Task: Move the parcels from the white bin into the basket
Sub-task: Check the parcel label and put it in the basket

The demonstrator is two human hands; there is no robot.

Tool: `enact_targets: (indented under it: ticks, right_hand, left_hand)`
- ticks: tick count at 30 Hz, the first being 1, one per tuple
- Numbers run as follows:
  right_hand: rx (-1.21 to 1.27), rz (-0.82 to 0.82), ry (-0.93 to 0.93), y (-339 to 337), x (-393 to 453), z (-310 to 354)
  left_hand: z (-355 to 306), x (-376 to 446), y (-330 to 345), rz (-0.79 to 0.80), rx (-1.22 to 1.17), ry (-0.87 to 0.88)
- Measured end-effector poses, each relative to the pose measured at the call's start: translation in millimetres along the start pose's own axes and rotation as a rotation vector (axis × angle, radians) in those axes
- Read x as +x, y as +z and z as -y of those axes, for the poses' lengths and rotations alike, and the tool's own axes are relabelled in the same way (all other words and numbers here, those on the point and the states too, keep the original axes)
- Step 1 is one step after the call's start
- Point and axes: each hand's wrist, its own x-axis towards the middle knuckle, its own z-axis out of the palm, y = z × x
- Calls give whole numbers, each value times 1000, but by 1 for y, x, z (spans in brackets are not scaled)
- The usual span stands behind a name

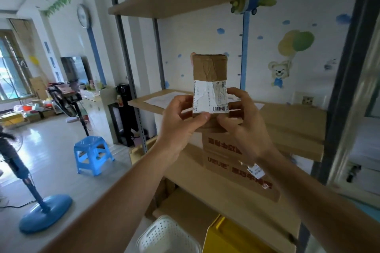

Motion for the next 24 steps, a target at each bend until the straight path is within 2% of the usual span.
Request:
enact_targets:
  ticks: [12,19,24]
  right_hand:
    - [0,81,35,53,48,-33]
    - [-91,6,44,108,68,-35]
    - [-155,-101,78,162,73,-41]
  left_hand:
    - [50,59,-44,17,-82,-99]
    - [83,101,-87,117,-132,-111]
    - [113,132,-132,268,-141,-50]
